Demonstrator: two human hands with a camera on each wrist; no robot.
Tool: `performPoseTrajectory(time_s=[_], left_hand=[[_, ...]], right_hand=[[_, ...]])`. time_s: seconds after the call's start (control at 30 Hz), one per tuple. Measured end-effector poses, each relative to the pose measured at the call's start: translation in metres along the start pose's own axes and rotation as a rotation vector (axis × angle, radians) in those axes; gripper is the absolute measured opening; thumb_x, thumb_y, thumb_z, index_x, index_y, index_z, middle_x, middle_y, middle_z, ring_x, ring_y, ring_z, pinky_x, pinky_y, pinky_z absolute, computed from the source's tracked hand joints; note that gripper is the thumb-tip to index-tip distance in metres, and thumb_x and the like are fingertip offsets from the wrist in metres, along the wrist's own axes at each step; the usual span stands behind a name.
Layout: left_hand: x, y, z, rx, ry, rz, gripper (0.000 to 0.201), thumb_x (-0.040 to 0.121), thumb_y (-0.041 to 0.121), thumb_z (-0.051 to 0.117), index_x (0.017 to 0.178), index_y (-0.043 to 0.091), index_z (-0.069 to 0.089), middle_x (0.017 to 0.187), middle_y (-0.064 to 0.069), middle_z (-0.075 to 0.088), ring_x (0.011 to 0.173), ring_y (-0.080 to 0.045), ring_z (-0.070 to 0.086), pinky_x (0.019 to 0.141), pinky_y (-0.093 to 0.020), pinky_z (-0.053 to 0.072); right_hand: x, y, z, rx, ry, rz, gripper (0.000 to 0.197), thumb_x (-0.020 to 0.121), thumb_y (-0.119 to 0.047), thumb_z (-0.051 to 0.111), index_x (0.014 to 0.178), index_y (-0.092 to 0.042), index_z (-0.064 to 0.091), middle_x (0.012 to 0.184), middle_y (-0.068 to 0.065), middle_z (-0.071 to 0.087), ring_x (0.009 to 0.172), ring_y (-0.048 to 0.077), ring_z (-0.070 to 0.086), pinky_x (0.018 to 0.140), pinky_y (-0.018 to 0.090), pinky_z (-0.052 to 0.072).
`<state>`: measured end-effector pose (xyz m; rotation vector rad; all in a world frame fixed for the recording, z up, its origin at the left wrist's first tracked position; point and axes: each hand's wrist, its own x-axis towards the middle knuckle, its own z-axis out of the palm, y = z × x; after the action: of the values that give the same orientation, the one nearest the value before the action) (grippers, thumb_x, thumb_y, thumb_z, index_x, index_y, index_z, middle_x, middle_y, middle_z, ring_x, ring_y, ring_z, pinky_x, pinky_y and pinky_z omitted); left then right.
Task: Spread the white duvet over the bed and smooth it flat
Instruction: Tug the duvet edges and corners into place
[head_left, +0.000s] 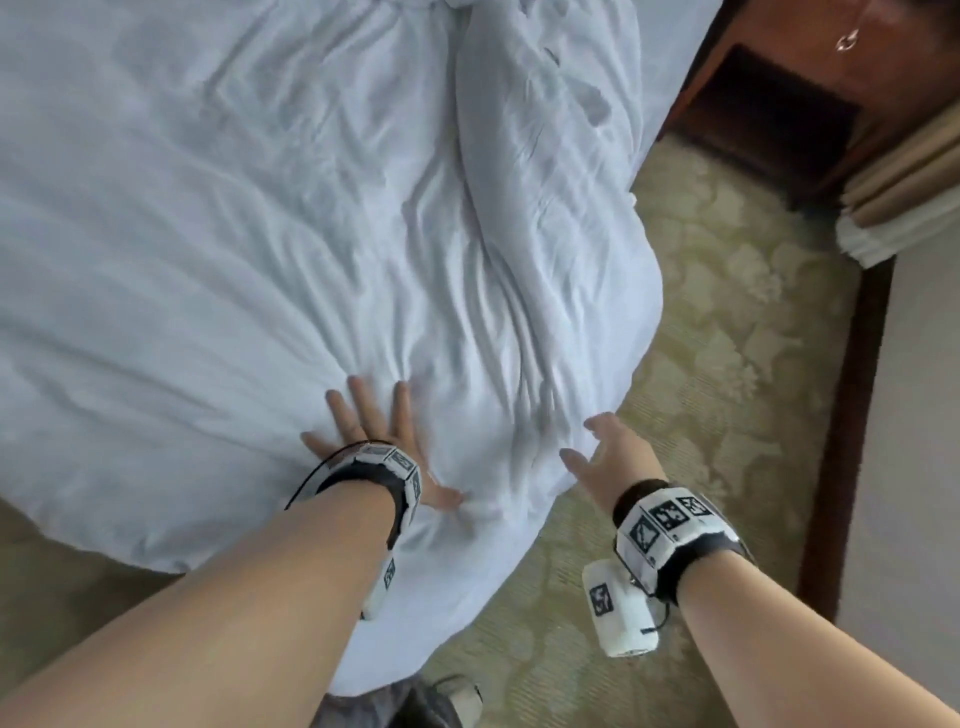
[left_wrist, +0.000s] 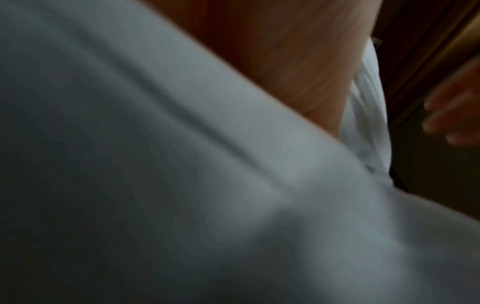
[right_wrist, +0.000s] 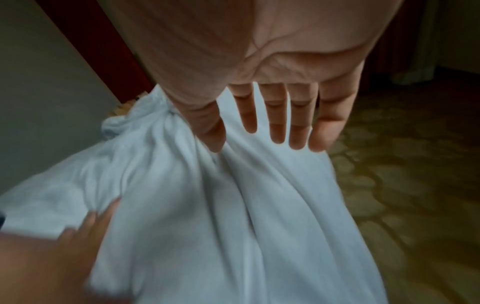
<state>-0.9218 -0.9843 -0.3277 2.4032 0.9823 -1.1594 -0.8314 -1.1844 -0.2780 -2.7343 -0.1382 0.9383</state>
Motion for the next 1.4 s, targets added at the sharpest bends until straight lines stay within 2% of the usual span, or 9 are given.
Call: performPoseTrajectory(time_s=[0.2,0.33,0.47,0.6,0.8,1.07,1.27,1.33,1.4], left_hand=[[0.012,0.002,-0.003,0.006,-0.149,-0.023,0.158,0.031,0.086,0.065,0.124,0.026,-0.049,0.133,-0.019,-0.057,0.129,-0.047,-0.043,0.101,-0.075,-0.006],[0.018,0.002,-0.005,-0.019,-0.192,-0.040,0.153,0.037,0.082,0.066,0.120,0.025,-0.049,0.127,-0.020,-0.060,0.128,-0.047,-0.044,0.100,-0.074,-0.009],[0.026,0.005,-0.005,0.001,-0.225,-0.070,0.152,0.036,0.081,0.066,0.118,0.023,-0.048,0.113,-0.022,-0.065,0.124,-0.047,-0.048,0.097,-0.074,-0.011],[0.026,0.007,-0.013,0.020,-0.263,-0.097,0.152,0.036,0.081,0.066,0.118,0.023,-0.048,0.115,-0.021,-0.063,0.126,-0.046,-0.046,0.098,-0.074,-0.008],[0.025,0.010,-0.017,0.066,-0.262,-0.110,0.155,0.033,0.082,0.066,0.122,0.021,-0.045,0.124,-0.018,-0.058,0.133,-0.047,-0.037,0.101,-0.072,-0.005],[0.013,0.029,-0.019,0.086,-0.226,-0.266,0.161,0.026,0.081,0.070,0.119,0.025,-0.050,0.126,-0.015,-0.060,0.134,-0.042,-0.039,0.107,-0.070,-0.003],[-0.003,0.058,-0.020,0.031,-0.100,-0.525,0.162,0.031,0.077,0.070,0.121,0.023,-0.053,0.132,-0.012,-0.056,0.141,-0.042,-0.026,0.112,-0.061,0.010],[0.015,0.069,-0.021,-0.075,-0.009,-0.613,0.146,0.047,0.063,0.072,0.145,0.020,-0.028,0.150,-0.022,-0.033,0.145,-0.044,0.004,0.113,-0.055,0.024],[0.027,0.106,-0.047,-0.133,-0.005,-0.591,0.091,0.067,0.044,0.064,0.144,0.005,0.035,0.144,-0.031,0.034,0.128,-0.040,0.045,0.103,-0.049,0.042]], right_hand=[[0.087,-0.105,-0.070,-0.035,0.386,-0.414,0.054,0.083,-0.035,0.067,0.128,-0.017,0.046,0.143,0.007,0.037,0.128,0.029,0.037,0.103,0.039,0.034],[0.158,-0.169,-0.122,-0.189,0.534,-0.366,0.085,0.074,-0.053,0.067,0.143,-0.028,0.024,0.159,0.007,0.006,0.146,0.030,0.005,0.110,0.053,0.020],[0.219,-0.179,-0.156,-0.192,0.461,-0.134,0.105,0.060,-0.068,0.064,0.144,-0.027,0.016,0.148,0.014,0.032,0.137,0.035,0.026,0.107,0.053,0.027],[0.234,-0.159,-0.150,-0.070,0.233,-0.095,0.067,0.077,-0.059,0.060,0.122,-0.013,0.041,0.112,0.015,0.059,0.084,0.029,0.047,0.075,0.036,0.038],[0.246,-0.155,-0.141,-0.091,0.210,-0.217,0.046,0.089,-0.045,0.053,0.120,-0.012,0.047,0.113,0.020,0.061,0.102,0.037,0.058,0.083,0.039,0.043],[0.265,-0.130,-0.148,-0.034,0.140,-0.392,0.023,0.093,-0.034,0.046,0.093,-0.012,0.052,0.090,0.011,0.055,0.085,0.030,0.053,0.074,0.032,0.040],[0.298,-0.054,-0.220,-0.124,0.085,-0.458,0.038,0.094,-0.038,0.043,0.092,-0.004,0.059,0.087,0.013,0.056,0.082,0.029,0.050,0.074,0.033,0.042],[0.308,-0.022,-0.251,-0.141,0.080,-0.464,0.039,0.093,-0.036,0.039,0.086,-0.004,0.061,0.083,0.013,0.060,0.077,0.029,0.053,0.069,0.031,0.041],[0.321,0.009,-0.274,-0.248,0.052,-0.464,0.036,0.095,-0.031,0.039,0.086,-0.005,0.064,0.087,0.013,0.065,0.081,0.031,0.059,0.068,0.030,0.042]])
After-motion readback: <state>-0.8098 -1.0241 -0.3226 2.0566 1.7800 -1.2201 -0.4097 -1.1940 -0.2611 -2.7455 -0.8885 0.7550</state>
